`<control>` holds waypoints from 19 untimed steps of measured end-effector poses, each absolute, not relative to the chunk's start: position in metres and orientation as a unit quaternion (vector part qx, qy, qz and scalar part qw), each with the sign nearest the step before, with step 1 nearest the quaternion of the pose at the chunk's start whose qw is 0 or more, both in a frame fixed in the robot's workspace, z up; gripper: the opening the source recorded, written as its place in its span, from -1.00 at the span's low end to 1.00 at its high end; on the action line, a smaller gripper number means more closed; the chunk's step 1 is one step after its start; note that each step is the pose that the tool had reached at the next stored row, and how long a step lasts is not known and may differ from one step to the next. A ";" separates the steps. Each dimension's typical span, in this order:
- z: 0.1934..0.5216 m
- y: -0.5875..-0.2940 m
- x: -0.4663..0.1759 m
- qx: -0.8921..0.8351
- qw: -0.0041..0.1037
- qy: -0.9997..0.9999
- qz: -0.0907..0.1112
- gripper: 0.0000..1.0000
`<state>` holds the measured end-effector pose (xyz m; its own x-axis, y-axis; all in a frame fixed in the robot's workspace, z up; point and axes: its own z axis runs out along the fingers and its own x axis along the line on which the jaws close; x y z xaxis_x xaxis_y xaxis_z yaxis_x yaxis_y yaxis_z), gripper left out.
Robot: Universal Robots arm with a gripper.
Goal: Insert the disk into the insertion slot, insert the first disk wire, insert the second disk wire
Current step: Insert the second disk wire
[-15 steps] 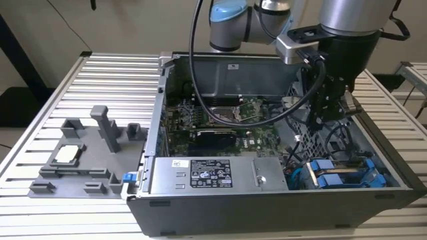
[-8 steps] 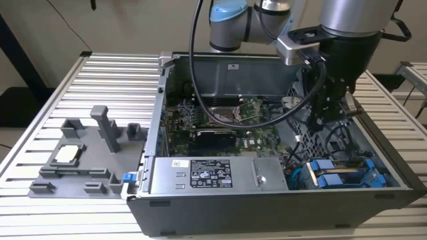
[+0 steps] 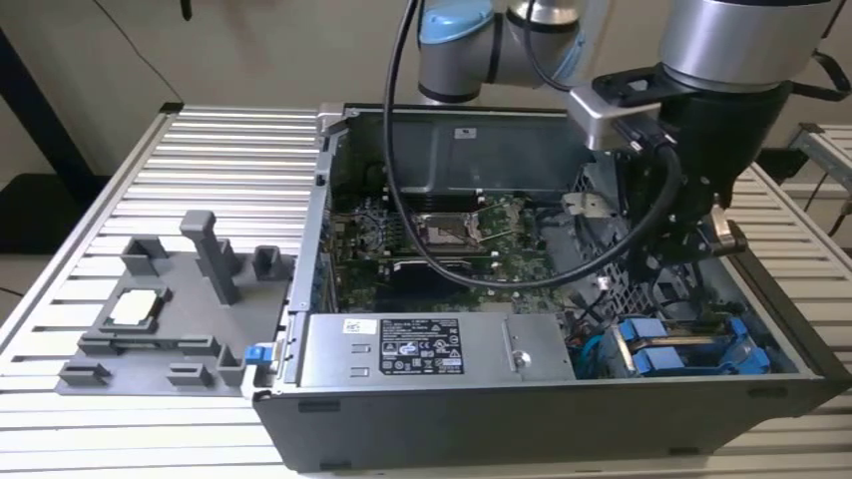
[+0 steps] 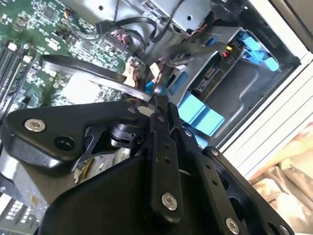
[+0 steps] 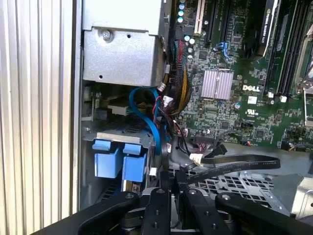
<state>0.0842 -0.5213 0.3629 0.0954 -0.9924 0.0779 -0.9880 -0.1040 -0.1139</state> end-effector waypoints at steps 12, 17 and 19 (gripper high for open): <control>0.363 -0.543 0.106 -0.741 0.003 0.669 -0.053 -0.67; 0.363 -0.544 0.123 -0.742 -0.009 0.669 -0.040 -0.67; 0.363 -0.545 0.130 -0.742 -0.014 0.669 -0.034 -0.67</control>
<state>0.1295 -0.5446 0.3629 0.1019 -0.9924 0.0689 -0.9943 -0.1039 -0.0257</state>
